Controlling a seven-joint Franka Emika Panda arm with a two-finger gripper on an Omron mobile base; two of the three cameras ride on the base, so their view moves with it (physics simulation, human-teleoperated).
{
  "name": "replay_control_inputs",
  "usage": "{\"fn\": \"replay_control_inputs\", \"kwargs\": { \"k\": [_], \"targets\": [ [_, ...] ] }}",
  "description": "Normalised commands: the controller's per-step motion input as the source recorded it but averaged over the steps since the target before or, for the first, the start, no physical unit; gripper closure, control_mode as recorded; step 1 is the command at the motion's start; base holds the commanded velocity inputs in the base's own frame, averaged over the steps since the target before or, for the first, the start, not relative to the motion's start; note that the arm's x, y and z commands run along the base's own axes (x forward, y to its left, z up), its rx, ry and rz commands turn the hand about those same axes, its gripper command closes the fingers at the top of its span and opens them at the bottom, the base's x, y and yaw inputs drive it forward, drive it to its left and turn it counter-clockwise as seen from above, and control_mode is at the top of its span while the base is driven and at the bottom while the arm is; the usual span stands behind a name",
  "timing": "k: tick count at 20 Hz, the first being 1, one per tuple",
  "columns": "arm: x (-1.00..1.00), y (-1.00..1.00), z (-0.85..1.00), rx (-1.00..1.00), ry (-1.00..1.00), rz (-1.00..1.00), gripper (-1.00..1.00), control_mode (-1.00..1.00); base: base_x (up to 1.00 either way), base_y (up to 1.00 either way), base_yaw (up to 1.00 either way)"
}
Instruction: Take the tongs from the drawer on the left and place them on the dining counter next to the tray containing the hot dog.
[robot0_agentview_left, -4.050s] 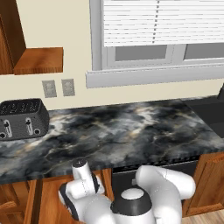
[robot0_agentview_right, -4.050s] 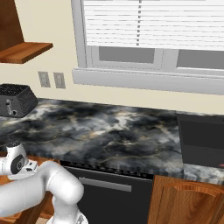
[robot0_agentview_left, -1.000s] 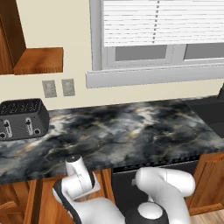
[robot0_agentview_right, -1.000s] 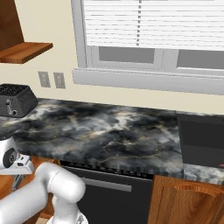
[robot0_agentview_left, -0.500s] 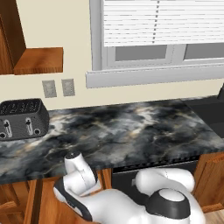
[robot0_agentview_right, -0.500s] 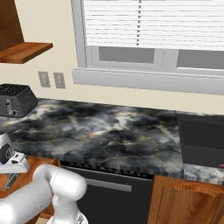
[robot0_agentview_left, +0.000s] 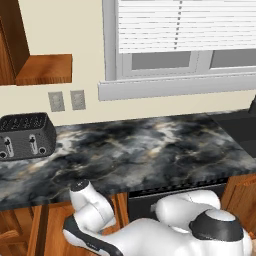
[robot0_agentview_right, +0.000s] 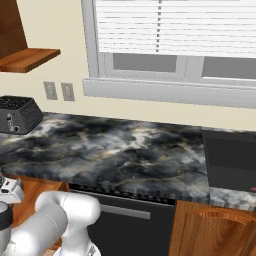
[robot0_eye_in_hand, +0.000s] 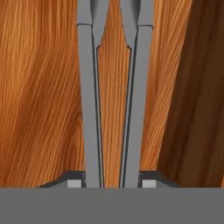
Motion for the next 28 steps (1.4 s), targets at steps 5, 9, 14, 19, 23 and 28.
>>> {"fn": "replay_control_inputs", "kwargs": {
  "k": [5, 9, 14, 19, 23, 28],
  "targets": [
    [-0.47, 0.00, 0.59, 0.00, 0.00, 0.00, 1.00, -1.00, 0.00, 0.00, 0.00],
    [-0.53, 0.00, 0.55, 0.00, 0.00, 0.00, 1.00, -1.00, 0.00, 0.00, 0.00],
    [-0.25, 0.00, 0.69, 0.00, 0.00, 0.00, 1.00, -1.00, 0.00, 0.00, 0.00],
    [0.03, -0.14, 0.80, 0.00, -0.04, 0.05, 1.00, -1.00, 0.00, 0.00, 0.00],
    [0.15, -0.40, 0.74, 0.00, -0.01, 0.04, 1.00, -1.00, 0.00, 0.00, 0.00],
    [0.15, -0.66, 0.64, 0.03, -0.02, 0.01, 1.00, -1.00, 0.00, 0.00, 0.00]
  ]
}}
